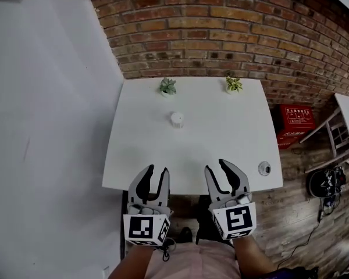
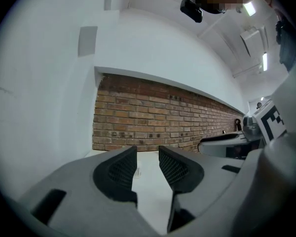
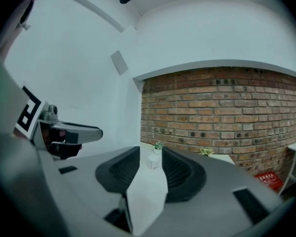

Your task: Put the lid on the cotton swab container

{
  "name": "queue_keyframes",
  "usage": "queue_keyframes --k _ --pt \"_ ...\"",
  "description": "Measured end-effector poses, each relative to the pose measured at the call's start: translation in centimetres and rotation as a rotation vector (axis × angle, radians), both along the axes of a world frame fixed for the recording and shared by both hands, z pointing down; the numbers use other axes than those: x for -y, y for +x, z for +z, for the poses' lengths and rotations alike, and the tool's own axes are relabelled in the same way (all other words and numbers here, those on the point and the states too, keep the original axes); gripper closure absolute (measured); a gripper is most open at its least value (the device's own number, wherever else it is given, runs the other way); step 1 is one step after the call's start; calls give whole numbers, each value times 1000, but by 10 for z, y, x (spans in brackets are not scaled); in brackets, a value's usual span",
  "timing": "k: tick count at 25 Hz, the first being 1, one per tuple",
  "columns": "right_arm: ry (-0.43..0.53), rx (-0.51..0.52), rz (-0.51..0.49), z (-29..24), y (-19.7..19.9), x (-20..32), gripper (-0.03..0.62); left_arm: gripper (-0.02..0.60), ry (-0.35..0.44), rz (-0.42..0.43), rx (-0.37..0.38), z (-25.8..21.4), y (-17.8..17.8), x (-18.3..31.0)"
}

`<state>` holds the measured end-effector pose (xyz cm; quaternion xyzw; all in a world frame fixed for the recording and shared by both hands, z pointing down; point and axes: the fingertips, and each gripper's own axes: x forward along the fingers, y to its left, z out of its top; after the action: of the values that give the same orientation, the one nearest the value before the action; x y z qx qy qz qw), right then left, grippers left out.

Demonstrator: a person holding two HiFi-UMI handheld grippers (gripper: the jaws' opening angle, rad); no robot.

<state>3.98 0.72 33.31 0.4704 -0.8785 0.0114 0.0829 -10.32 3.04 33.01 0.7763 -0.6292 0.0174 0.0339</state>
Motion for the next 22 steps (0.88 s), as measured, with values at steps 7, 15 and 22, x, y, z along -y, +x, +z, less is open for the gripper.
queue_keyframes --k 7,15,22 --pt "-4 27 -73 5 5 88 448 445 -15 -65 19 -3 6 77" --pt "40 59 -164 -20 5 163 448 445 24 -159 34 -34 5 139" --pt "41 74 -243 -37 -21 189 448 445 38 -233 48 -50 -18 163"
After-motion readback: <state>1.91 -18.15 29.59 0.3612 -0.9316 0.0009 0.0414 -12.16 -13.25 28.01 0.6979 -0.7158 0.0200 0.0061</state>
